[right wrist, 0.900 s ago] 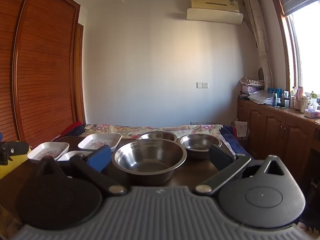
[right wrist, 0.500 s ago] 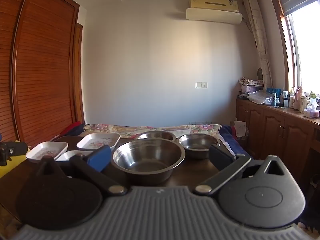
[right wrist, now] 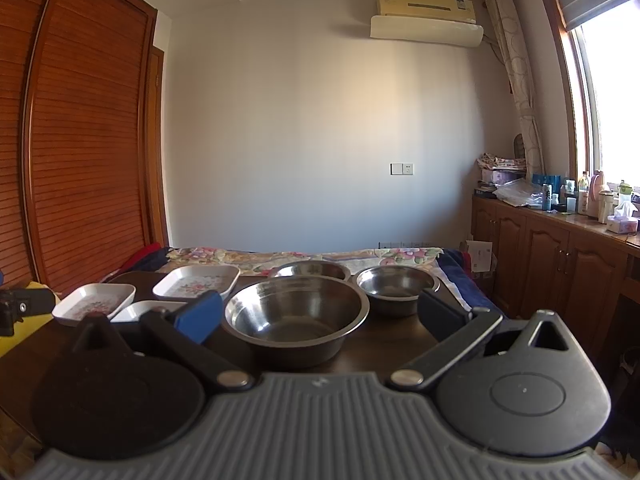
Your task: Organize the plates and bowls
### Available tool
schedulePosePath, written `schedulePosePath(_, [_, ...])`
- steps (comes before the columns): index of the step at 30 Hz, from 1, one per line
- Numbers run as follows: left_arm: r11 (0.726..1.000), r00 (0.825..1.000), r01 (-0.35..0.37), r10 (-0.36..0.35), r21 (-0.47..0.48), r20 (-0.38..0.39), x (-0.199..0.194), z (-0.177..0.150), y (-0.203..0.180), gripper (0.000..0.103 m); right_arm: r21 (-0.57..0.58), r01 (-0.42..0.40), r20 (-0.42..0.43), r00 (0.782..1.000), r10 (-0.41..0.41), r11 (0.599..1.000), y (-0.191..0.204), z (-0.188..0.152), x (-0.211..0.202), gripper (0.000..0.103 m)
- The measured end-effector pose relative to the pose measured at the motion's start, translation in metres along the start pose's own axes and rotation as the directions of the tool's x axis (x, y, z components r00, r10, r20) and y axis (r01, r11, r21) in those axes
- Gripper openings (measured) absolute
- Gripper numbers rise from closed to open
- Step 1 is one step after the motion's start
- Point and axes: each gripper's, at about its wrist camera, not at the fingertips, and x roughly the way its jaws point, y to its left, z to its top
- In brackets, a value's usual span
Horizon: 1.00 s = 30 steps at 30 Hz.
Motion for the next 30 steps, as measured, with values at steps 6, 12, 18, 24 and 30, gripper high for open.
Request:
schedulePosePath(6, [1.0,1.0,0.003,-0.003,0.004,0.003,-0.0021,0.0008,-0.0009,0.103,-0.001,0.006,0.002,1.0,-0.006,1.0,-0.0009,-0.0004,0.0003,0.103])
schedulePosePath(12, [1.0,1.0,0.008,-0.008,0.009,0.007,-0.0026,0.0011,-0.0033,0.103,-0.005,0.01,0.006,1.0,-0.01,1.0,0.0003,-0.0007,-0.0007,0.103])
schedulePosePath(18, [1.0,1.0,0.008,-0.008,0.011,0.012,-0.0042,0.0015,-0.0046,0.103,-0.003,0.008,0.005,1.0,-0.008,1.0,0.0004,-0.0006,-0.0012,0.103])
schedulePosePath(24, [1.0,1.0,0.006,-0.006,0.013,0.01,-0.0052,0.002,-0.0052,0.103,-0.002,0.01,0.001,1.0,-0.01,1.0,0.0,-0.0002,-0.0002,0.103])
schedulePosePath(30, [1.0,1.0,0.008,-0.009,0.012,0.01,-0.0048,0.0025,-0.0046,0.103,-0.002,0.009,0.002,1.0,-0.009,1.0,-0.0001,0.0003,-0.0001,0.103])
